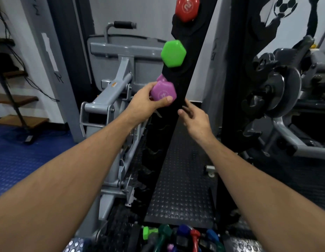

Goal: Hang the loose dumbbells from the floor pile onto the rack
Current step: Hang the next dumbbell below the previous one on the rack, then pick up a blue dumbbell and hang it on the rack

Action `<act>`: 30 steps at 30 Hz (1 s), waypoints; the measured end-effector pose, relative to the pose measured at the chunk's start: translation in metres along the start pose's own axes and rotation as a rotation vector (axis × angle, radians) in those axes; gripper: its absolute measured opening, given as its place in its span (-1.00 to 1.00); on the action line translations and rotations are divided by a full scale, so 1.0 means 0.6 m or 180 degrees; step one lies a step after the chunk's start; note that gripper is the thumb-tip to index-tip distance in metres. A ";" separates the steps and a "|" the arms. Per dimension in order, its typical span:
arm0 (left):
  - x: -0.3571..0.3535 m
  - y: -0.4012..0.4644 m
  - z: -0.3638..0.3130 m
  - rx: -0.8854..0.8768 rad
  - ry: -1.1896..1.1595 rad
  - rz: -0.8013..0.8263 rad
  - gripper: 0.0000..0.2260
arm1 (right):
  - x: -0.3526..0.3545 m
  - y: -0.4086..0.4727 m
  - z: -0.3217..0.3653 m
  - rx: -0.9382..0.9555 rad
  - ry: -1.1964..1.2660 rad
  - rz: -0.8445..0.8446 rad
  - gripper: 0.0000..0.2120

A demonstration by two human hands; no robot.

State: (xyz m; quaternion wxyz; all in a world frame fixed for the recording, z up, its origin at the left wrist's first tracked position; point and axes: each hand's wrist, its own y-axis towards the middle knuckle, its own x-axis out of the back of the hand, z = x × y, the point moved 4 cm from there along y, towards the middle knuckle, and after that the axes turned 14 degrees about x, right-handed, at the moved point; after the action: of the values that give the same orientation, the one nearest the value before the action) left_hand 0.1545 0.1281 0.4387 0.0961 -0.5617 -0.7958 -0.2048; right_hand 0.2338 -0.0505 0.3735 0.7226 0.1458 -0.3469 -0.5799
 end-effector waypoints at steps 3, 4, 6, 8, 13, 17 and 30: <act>-0.014 -0.026 0.034 0.0112 -0.0578 -0.0078 -0.46 | 0.010 -0.032 -0.017 -0.0234 -0.0167 0.0074 -0.40; -0.019 -0.034 0.051 0.0152 -0.0676 -0.0221 -0.44 | 0.011 -0.049 -0.026 -0.0323 -0.0186 0.0118 -0.40; -0.029 -0.056 0.084 0.0258 -0.0819 -0.0518 -0.43 | 0.010 -0.084 -0.045 -0.0454 -0.0236 0.0304 -0.39; -0.045 -0.083 0.124 0.0359 -0.0963 -0.0769 -0.45 | 0.009 -0.127 -0.067 -0.0582 -0.0229 0.0495 -0.39; -0.099 -0.168 0.258 0.0744 -0.1062 -0.0991 -0.45 | 0.000 -0.250 -0.142 -0.1080 -0.0247 0.0934 -0.40; -0.151 -0.243 0.367 0.1230 -0.1114 -0.1092 -0.50 | -0.008 -0.363 -0.215 -0.1543 -0.0204 0.1273 -0.40; -0.304 -0.460 0.614 0.2922 -0.0625 -0.0697 -0.64 | -0.063 -0.672 -0.313 -0.2692 -0.0273 0.1750 -0.59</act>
State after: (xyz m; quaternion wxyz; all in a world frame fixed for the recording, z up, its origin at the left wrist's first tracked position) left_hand -0.0111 0.0535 -0.0219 0.2363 -0.3908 -0.8638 0.2127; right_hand 0.0592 -0.1659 -0.0211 0.8294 -0.2803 -0.1366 -0.4634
